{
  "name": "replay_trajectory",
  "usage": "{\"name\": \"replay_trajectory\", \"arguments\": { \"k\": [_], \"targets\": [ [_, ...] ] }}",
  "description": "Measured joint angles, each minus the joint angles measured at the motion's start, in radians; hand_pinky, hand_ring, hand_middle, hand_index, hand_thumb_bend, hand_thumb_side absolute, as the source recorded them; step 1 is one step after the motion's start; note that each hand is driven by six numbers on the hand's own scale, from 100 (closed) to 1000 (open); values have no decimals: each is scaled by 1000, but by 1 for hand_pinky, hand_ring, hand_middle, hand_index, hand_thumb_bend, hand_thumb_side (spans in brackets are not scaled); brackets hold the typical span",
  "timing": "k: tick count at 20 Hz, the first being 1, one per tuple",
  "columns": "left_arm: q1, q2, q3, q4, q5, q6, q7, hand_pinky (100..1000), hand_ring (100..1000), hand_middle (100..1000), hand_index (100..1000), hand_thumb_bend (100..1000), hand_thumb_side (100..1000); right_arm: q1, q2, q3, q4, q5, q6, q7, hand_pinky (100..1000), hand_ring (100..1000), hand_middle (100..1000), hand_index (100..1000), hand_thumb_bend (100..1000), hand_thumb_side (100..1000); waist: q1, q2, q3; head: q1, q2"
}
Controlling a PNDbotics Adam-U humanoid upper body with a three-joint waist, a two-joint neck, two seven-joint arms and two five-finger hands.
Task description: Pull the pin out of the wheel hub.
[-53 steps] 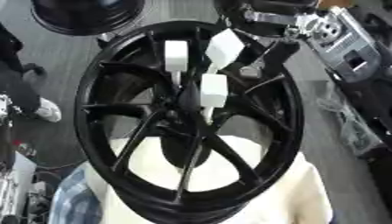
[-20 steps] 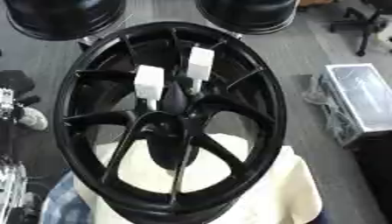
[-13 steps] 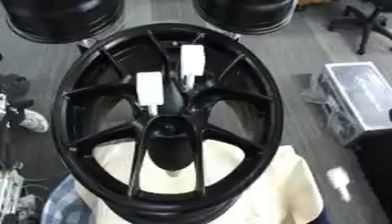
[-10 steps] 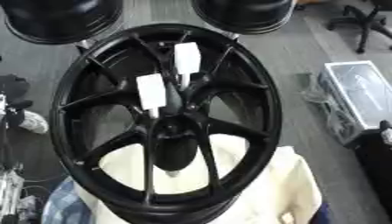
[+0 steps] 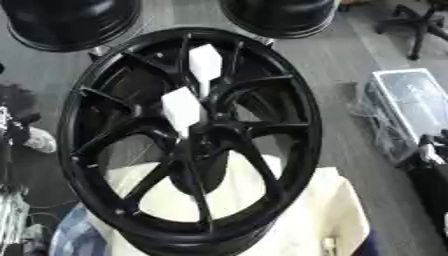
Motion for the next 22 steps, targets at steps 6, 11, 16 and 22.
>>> {"name": "replay_trajectory", "arguments": {
  "k": [6, 11, 16, 22],
  "targets": [
    [-2, -1, -6, 0, 0, 0, -8, 749, 802, 694, 816, 371, 836, -35, 38, 89, -96, -24, 17, 51, 809, 778, 757, 854, 225, 438, -5, 3, 10, 2, 0],
    [-4, -1, -6, 0, 0, -2, -11, 749, 803, 694, 813, 370, 837, -33, 42, 123, -110, -81, 28, 57, 805, 772, 751, 851, 221, 439, -8, 8, 16, 4, -1],
    [-5, -1, -6, 0, 0, -2, -12, 750, 802, 694, 810, 368, 838, -29, 42, 126, -110, -112, 37, 44, 804, 767, 746, 849, 216, 442, -9, 9, 15, 7, -2],
    [-6, -2, -7, 2, 0, -1, -14, 750, 802, 694, 806, 367, 839, -27, 42, 131, -110, -117, 42, 38, 803, 764, 742, 849, 212, 447, -8, 9, 8, 7, -2]
  ]
}}
